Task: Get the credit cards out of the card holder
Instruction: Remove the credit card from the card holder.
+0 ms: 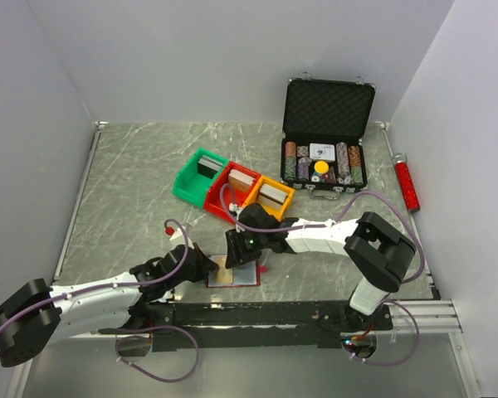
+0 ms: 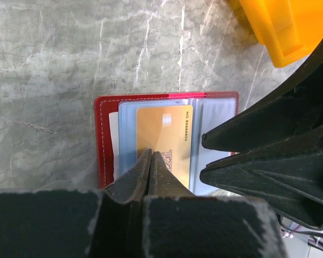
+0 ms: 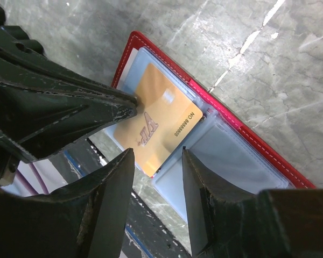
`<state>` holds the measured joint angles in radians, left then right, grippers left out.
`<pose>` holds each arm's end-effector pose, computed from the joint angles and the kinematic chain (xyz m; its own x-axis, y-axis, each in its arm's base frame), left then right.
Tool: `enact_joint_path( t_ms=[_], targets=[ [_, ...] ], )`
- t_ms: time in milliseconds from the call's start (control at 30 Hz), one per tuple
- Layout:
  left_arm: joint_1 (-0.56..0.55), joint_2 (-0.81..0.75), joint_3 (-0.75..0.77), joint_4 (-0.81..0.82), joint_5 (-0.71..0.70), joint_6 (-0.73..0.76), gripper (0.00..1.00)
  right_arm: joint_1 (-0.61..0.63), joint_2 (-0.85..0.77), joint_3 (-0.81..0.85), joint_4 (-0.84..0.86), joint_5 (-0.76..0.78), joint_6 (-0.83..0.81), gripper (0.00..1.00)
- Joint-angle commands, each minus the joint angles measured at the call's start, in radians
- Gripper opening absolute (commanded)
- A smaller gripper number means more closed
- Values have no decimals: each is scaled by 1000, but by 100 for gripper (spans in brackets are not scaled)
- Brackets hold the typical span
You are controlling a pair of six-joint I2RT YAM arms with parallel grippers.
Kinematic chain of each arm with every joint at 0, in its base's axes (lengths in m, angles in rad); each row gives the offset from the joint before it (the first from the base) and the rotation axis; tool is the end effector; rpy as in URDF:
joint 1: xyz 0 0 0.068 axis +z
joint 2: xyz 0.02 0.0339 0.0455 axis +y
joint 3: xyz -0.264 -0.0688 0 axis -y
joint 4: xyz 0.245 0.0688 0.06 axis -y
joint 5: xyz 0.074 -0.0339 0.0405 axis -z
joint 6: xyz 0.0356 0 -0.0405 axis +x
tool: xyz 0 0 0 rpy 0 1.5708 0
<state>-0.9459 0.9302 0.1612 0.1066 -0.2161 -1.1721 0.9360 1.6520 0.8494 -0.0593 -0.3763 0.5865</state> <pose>0.1032 -0.1300 0.1310 -0.7786 -0.4593 -0.4276 -0.0624 0.7347 -0.6755 0.1819 0.2691 0.1608 -0.8679 -0.3104 -0.3878 -0.4927 0.6372 0.5926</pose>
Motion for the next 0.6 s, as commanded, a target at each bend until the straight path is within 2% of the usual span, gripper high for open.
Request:
enact_joint_path(
  t_ms=[0,567],
  targets=[
    [2,-7,-26,-67,-31,-14,1,1,-43,17,32,-9,1,49],
    [1,-19,-29,-67,-31,-14,1,23,51,63,44,-55,3,50]
  ],
)
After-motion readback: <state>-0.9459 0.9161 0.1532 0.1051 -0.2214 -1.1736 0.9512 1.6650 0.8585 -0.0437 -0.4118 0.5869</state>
